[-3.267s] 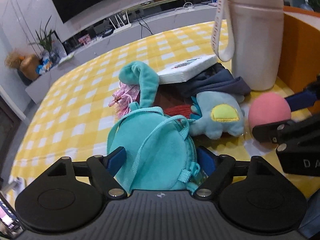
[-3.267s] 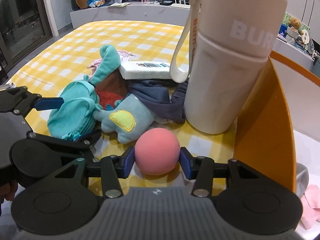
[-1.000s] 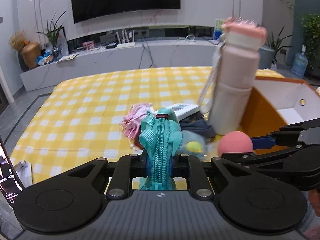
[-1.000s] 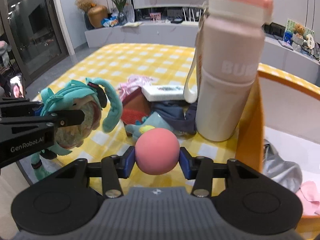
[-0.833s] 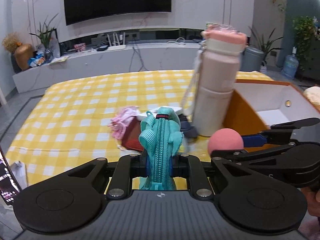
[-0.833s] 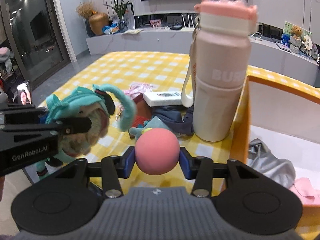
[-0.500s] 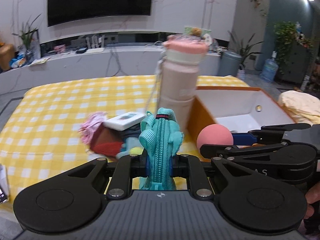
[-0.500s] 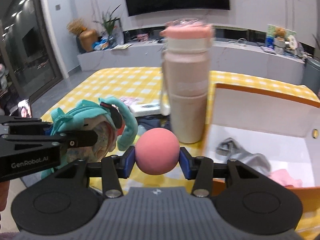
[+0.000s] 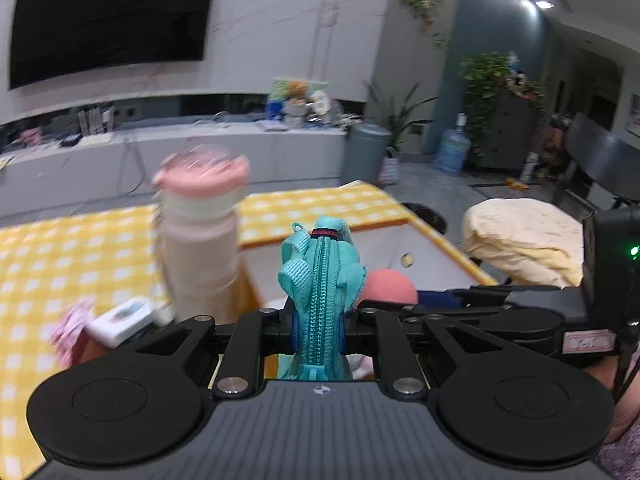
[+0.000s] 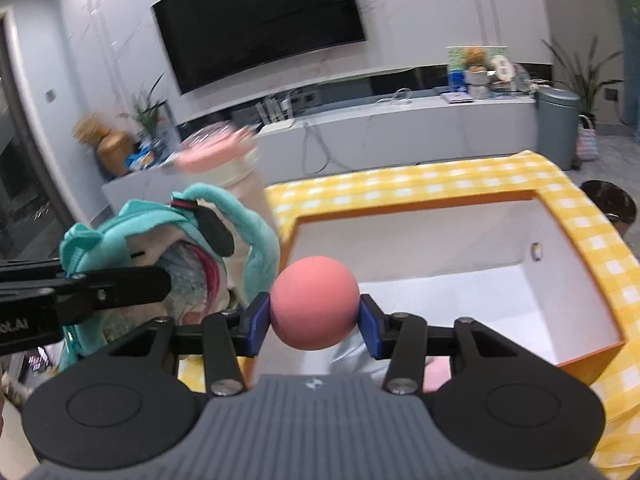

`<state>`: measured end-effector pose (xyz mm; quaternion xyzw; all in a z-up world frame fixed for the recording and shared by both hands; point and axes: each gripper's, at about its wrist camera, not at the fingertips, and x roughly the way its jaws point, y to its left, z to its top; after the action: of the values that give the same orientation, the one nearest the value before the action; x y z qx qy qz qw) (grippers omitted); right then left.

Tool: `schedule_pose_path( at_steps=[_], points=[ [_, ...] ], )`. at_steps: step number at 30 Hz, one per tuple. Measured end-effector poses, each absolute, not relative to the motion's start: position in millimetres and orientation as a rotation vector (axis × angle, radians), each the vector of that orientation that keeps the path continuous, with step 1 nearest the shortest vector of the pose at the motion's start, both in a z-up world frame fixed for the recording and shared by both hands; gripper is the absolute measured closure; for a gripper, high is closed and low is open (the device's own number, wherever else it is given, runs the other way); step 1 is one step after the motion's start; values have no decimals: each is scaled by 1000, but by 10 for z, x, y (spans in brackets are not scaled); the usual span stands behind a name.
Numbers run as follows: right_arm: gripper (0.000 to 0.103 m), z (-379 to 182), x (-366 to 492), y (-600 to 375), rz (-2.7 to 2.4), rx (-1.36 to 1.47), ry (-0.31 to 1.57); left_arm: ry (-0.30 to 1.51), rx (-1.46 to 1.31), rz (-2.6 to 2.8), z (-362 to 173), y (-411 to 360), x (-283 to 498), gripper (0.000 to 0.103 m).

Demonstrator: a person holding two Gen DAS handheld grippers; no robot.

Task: Organize soft objects
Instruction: 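Carry the teal backpack and pink ball over the open box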

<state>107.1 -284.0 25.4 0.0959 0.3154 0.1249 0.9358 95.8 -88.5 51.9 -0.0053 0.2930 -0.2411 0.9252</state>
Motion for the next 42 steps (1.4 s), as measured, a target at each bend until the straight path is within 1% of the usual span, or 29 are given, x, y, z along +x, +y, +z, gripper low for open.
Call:
schedule_pose_path(
  at_steps=[11, 16, 21, 29, 35, 42],
  points=[
    [56, 417, 1353, -3473, 122, 178, 584, 534, 0, -607, 735, -1571, 1497, 85],
    [56, 342, 1674, -3639, 95, 155, 608, 560, 41, -626, 647, -1829, 1788, 85],
    [55, 128, 2052, -3740, 81, 146, 696, 670, 10, -596, 357, -1974, 2167, 85],
    [55, -305, 2512, -3704, 116, -2, 864, 852, 15, -577, -138, -2096, 2448, 85],
    [55, -517, 2736, -3695, 116, -114, 941, 939, -10, -549, -374, -2083, 2623, 85],
    [55, -582, 2866, -3654, 129, -161, 1007, 1011, -4, -503, -577, -2090, 2720, 84]
  ],
)
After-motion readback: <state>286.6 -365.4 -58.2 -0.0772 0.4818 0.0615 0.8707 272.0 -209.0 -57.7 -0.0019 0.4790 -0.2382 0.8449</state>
